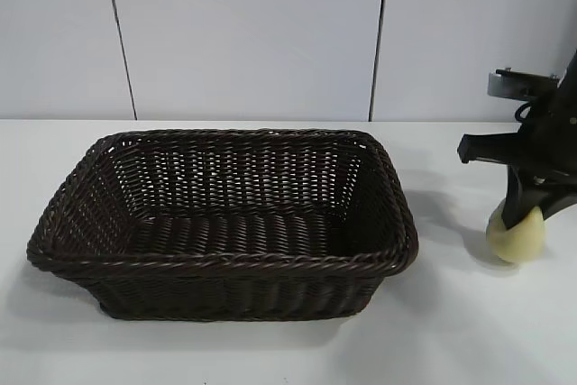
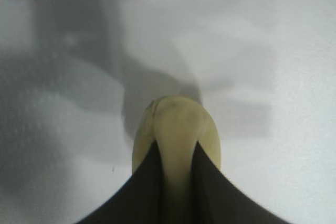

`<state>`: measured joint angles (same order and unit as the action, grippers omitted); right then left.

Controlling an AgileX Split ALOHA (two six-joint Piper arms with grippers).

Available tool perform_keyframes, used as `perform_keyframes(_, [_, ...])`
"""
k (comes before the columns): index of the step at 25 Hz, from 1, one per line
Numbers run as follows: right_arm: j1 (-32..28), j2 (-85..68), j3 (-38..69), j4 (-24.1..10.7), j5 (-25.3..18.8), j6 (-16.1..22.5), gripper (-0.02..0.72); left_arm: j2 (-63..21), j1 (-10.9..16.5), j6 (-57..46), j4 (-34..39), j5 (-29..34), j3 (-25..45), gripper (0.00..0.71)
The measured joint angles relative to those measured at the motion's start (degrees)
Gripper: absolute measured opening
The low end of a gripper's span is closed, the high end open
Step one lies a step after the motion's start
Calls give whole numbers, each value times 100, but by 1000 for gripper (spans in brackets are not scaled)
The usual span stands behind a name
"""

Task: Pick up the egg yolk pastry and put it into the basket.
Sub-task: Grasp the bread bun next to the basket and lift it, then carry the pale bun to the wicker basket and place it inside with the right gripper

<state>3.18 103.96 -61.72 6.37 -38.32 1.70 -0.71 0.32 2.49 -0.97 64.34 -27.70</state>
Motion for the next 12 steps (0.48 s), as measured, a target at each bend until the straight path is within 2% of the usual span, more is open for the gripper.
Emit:
perform_keyframes(7, [0,-1065,-440,0,-853,0,84,0,0,0,0,0,0,629])
perform_keyframes(12, [0,-1436,-839,116,-1207,0,83,0,0,0,0,0,0,629])
